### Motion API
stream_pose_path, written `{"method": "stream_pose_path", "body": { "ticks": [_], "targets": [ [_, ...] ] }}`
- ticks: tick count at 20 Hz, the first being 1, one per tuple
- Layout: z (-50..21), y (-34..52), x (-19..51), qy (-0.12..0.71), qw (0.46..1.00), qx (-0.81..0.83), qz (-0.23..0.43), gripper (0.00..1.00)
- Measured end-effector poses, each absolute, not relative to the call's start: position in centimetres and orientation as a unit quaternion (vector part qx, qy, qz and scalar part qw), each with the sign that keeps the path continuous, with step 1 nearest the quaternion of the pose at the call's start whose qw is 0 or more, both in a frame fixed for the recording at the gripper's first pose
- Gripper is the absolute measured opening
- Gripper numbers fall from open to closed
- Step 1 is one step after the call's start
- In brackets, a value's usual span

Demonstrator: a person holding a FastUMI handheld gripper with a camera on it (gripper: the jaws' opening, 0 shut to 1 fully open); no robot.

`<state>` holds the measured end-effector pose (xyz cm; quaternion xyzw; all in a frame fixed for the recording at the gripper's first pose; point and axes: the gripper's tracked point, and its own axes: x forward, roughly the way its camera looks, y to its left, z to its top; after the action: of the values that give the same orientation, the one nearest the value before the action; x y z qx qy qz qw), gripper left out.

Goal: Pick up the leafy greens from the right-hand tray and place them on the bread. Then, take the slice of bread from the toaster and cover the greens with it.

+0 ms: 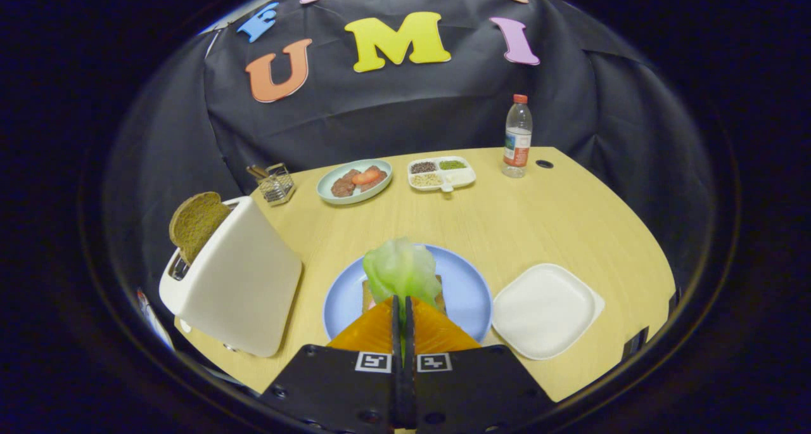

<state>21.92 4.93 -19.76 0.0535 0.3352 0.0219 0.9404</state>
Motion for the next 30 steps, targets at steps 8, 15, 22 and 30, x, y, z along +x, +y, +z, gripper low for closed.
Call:
{"method": "stream_pose_path", "body": {
  "ticks": [8, 15, 22, 30],
  "targets": [
    [-25.0, 5.9, 23.3, 0.376, 0.923, 0.080, -0.001, 0.14],
    [-24.1, 6.2, 23.0, 0.359, 0.931, 0.066, -0.004, 0.80],
    [-20.2, 6.0, 19.4, 0.341, 0.938, 0.050, -0.039, 0.97],
    [-9.6, 11.7, 15.3, 0.271, 0.962, 0.027, -0.021, 0.97]
  ]
}}
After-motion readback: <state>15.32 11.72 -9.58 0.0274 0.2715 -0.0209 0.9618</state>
